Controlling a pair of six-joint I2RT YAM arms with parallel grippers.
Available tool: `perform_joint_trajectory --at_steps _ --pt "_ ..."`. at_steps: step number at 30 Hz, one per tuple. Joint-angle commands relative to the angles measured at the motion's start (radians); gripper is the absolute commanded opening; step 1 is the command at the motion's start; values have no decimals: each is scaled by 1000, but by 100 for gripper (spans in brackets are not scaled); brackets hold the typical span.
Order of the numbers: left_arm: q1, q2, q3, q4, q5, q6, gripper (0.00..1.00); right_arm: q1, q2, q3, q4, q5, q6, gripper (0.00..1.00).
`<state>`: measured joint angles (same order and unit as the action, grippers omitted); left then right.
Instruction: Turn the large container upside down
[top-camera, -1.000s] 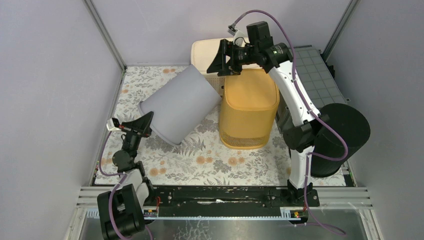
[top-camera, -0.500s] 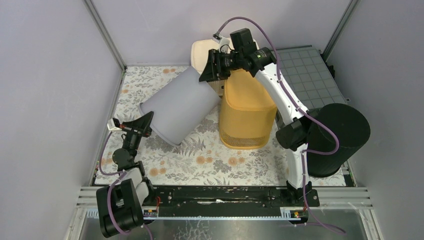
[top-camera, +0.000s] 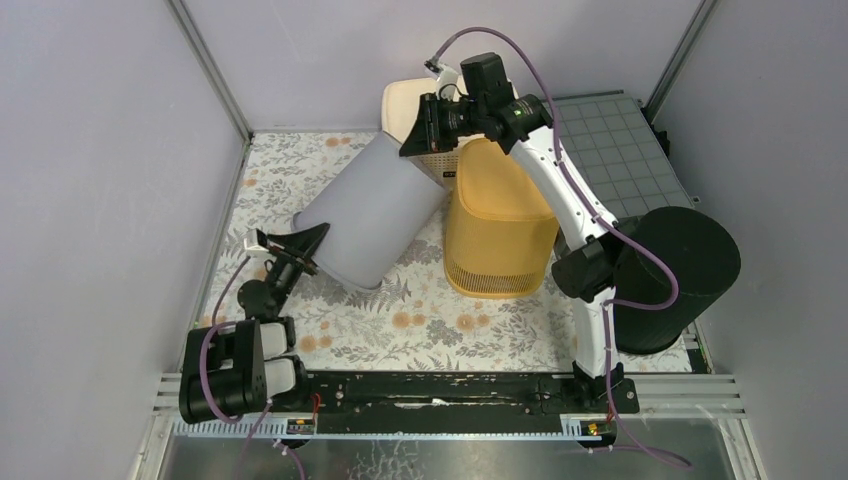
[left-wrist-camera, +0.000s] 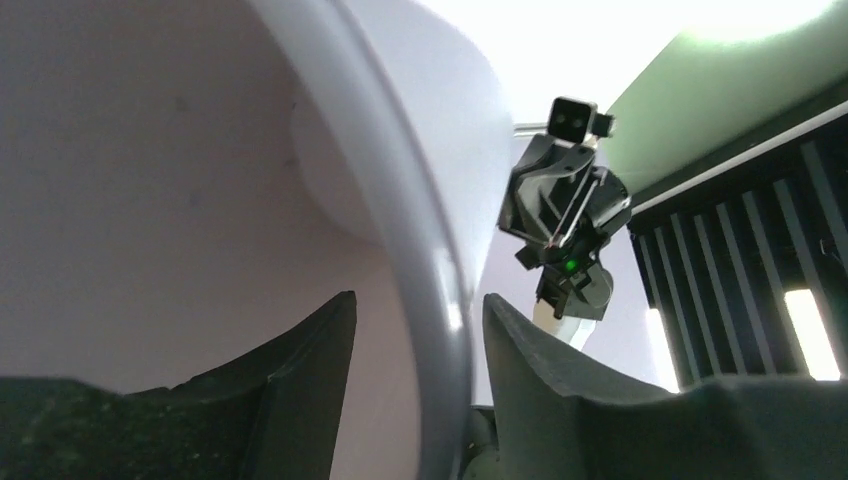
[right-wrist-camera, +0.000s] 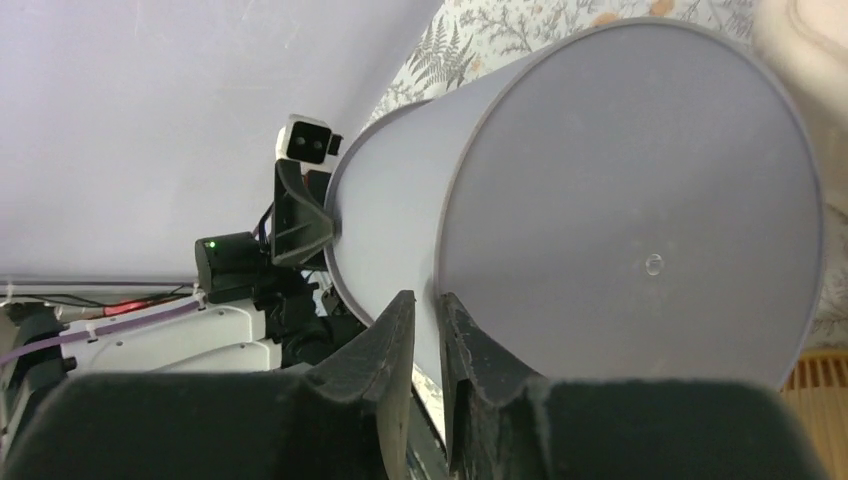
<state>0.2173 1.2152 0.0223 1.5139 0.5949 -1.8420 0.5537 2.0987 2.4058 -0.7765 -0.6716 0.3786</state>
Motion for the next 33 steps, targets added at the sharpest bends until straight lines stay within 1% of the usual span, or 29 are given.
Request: perform_joint_trajectory --at_steps 1,3,5,15,20,23,26,29,31,33 --pt "-57 63 54 92 45 69 62 59 -36 17 11 -121 19 22" --pt "-69 95 52 92 54 83 67 64 -39 11 13 -122 17 22" --pt "-72 123 42 93 67 97 69 71 -37 9 12 -123 16 22" --pt "-73 213 -8 73 147 178 70 106 -56 -11 1 -122 0 22" --pt "-73 283 -8 38 204 234 71 115 -65 -19 -10 -115 -7 22" --pt "-74 314 -4 -12 233 275 73 117 -66 -17 -19 -108 -10 22" --pt "-75 316 5 -112 262 330 74 117 -63 -13 -32 -103 -15 26" --pt "-76 268 14 -263 265 408 74 117 -62 -11 -40 -99 -18 31" --pt "-76 200 40 -449 257 498 75 117 -64 -15 -45 -96 -20 34" --pt "-76 100 92 -740 226 631 77 117 -64 -20 -48 -93 -24 38"
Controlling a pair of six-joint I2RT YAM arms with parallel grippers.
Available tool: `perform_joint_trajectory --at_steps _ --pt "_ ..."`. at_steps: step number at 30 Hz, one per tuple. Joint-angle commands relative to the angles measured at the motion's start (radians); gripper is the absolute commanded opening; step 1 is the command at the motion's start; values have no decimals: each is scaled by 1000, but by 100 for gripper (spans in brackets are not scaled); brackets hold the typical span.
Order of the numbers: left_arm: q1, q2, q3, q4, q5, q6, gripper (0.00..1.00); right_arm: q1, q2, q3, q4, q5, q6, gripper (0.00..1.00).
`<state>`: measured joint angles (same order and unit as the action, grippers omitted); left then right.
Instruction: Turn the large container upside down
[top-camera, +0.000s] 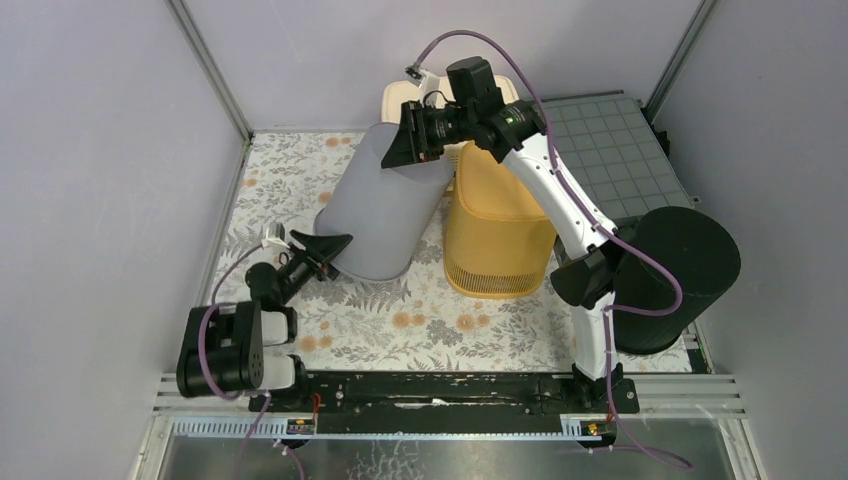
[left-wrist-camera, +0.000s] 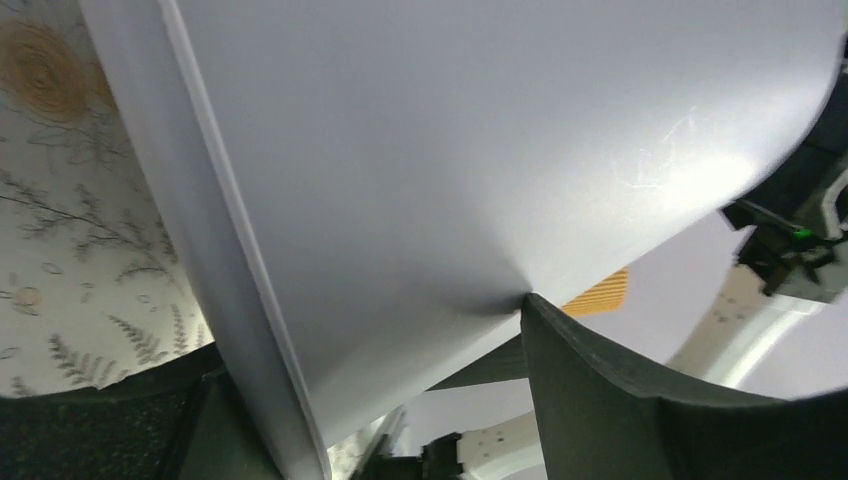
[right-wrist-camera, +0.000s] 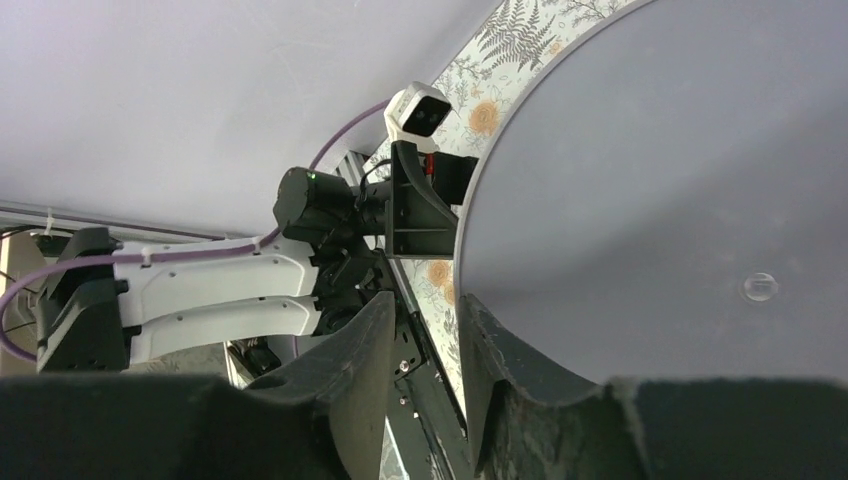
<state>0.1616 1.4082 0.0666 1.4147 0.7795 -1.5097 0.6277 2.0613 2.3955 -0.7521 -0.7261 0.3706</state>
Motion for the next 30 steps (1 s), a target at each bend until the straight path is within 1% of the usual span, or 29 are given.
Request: perform_joint_trajectory --at_steps 1,2,3,6,7,14,19,23,26,30 --pt "-20 -164 77 -783 12 374 80 43 -28 -14 -74 -37 -18 39" --pt "-20 -218 106 -916 -19 433 81 43 -32 -20 -74 -36 -20 39" --pt "-19 -260 128 -1011 -50 478 83 43 -35 -29 -73 -33 -21 40" --pt "-18 -333 172 -1203 -120 558 84 44 -49 -62 -60 -31 -20 41" --pt "-17 -340 184 -1239 -133 576 84 44 -55 -76 -54 -30 -19 41" --pt "-14 -333 174 -1341 -214 642 87 56 -83 -171 -21 -9 -18 44" --pt "-11 -352 197 -1407 -264 648 88 64 -98 -223 3 4 -11 47" --pt "-12 -426 240 -1494 -296 652 88 66 -121 -246 13 24 4 51" --pt "-12 -503 273 -1572 -326 660 89 66 -152 -254 11 45 15 56" --pt "-12 -574 331 -1660 -333 663 89 66 -210 -279 -1 118 37 63"
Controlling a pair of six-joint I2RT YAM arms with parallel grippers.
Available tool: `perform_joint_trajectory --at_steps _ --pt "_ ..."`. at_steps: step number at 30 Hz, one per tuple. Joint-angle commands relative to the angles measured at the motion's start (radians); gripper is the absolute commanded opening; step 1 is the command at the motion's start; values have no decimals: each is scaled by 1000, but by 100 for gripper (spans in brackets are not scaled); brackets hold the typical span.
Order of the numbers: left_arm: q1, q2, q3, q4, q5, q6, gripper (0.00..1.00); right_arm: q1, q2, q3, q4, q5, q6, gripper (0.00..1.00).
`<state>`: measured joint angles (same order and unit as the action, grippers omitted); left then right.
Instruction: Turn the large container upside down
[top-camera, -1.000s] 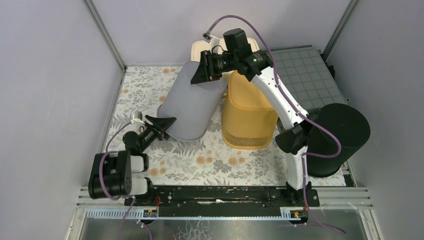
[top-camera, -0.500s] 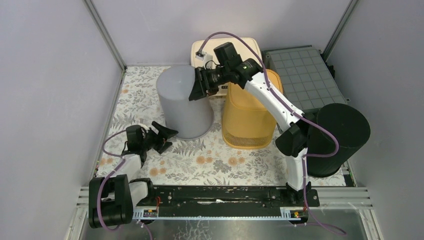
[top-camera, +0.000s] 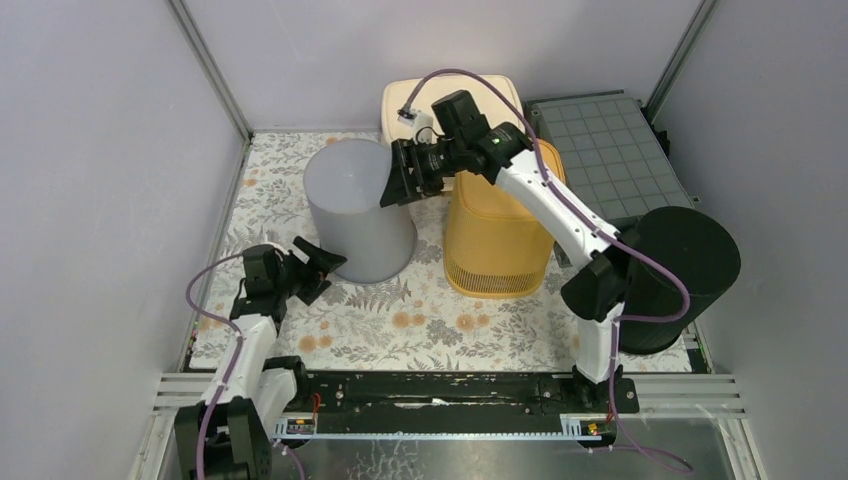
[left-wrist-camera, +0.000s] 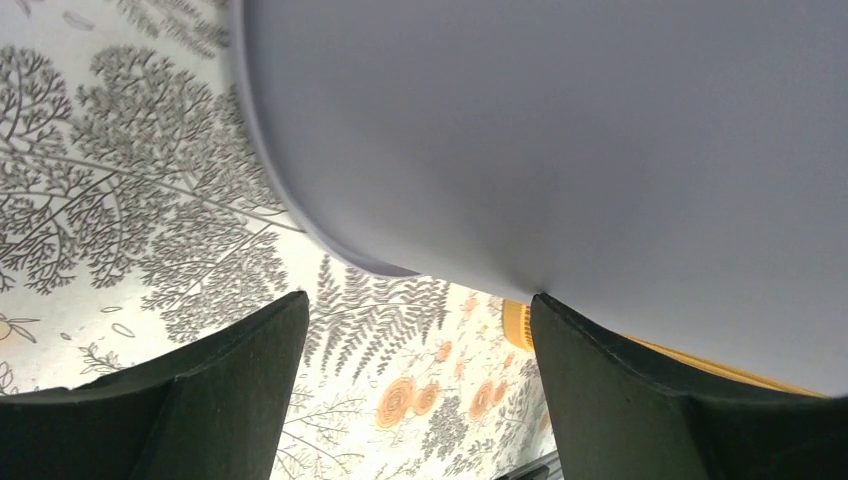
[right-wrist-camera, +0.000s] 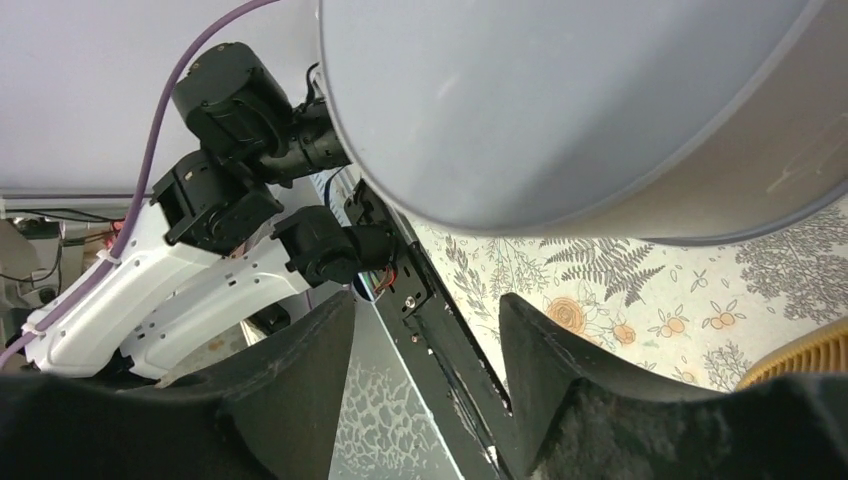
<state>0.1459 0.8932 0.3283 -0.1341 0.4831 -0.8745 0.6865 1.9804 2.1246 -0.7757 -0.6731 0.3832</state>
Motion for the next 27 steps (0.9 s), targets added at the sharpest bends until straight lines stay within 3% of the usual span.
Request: perform_joint_trajectory --at_steps 1,14,20,27 --pt "4 -76 83 -133 -34 28 89 7 -147 -31 23 90 33 64" --pt "3 -300 344 -519 -71 174 92 7 -394 -354 102 298 121 64" --pt "-7 -329 341 -530 -79 173 92 51 -353 -368 148 392 175 58" --pt "-15 -313 354 -496 -43 166 92 161 -284 -373 192 658 249 63"
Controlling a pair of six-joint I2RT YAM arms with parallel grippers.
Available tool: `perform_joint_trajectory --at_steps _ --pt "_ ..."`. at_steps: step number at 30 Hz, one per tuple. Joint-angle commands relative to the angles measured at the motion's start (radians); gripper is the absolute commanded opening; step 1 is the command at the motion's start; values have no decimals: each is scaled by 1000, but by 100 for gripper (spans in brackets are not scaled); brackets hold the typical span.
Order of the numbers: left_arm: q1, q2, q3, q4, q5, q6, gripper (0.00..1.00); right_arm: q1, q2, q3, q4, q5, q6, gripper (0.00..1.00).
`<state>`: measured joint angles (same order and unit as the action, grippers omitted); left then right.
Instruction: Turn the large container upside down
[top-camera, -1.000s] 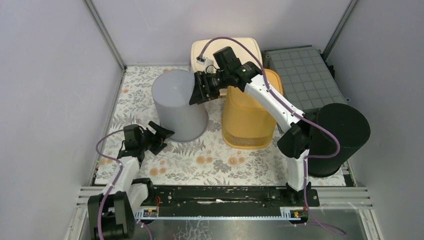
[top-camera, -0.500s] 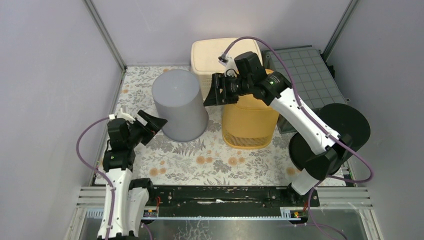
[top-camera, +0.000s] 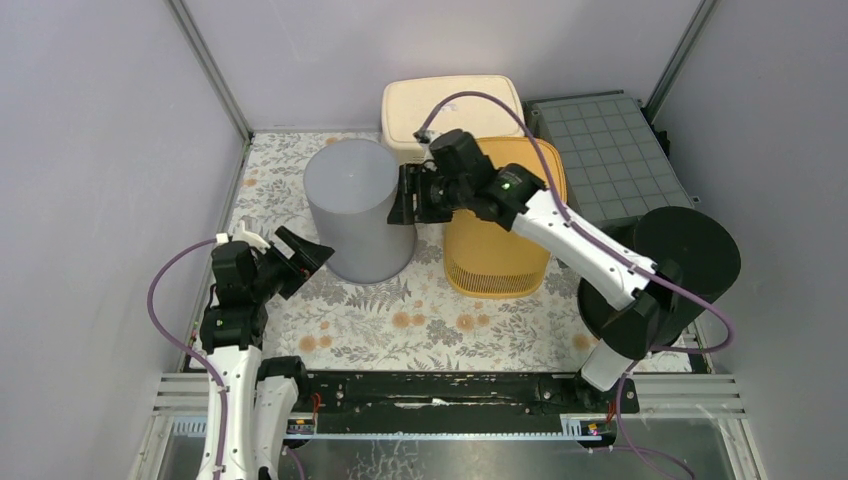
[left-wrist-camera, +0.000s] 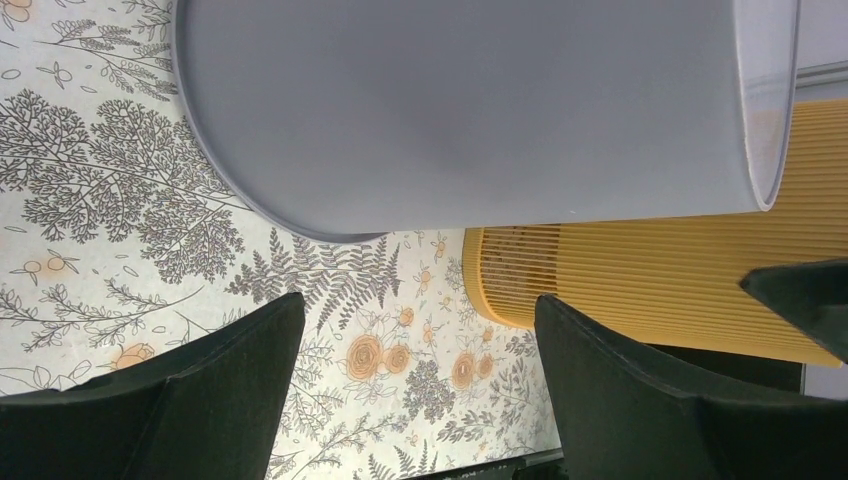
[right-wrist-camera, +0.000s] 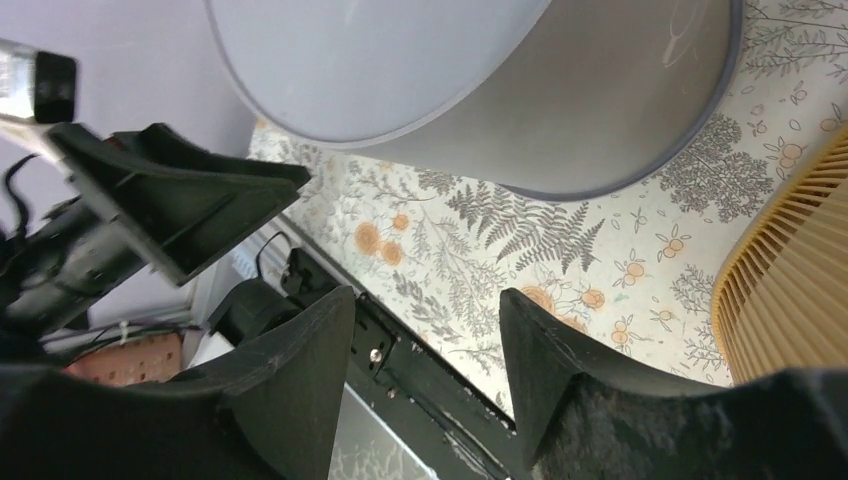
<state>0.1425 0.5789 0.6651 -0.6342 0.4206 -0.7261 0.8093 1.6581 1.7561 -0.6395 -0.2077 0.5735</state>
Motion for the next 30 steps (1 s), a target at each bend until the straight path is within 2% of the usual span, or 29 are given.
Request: perform_joint_trajectory --at_steps 1,4,9,13,18,21,23,27,28,30 --pt "-15 3 18 5 22 17 92 40 49 -9 57 221 70 63" --pt "-22 2 18 5 21 17 92 40 79 -23 65 295 97 63" --pt "-26 -8 2 24 36 -1 91 40 151 -14 105 295 106 63" --pt "-26 -9 6 29 34 -5 91 40 226 5 183 255 111 63" --pt "-26 3 13 43 45 -11 91 40 356 45 368 119 150 63" --pt "-28 17 23 45 48 -9 92 40 498 177 419 32 141 64" --pt "-29 27 29 45 48 -6 91 40 608 372 403 -55 112 65" --pt "-27 36 33 41 41 -3 91 37 753 696 243 -141 8 66" --pt "-28 35 34 39 40 -3 91 33 743 715 213 -137 -16 66" --pt "-28 32 27 39 38 -2 91 31 637 619 231 -134 -57 67"
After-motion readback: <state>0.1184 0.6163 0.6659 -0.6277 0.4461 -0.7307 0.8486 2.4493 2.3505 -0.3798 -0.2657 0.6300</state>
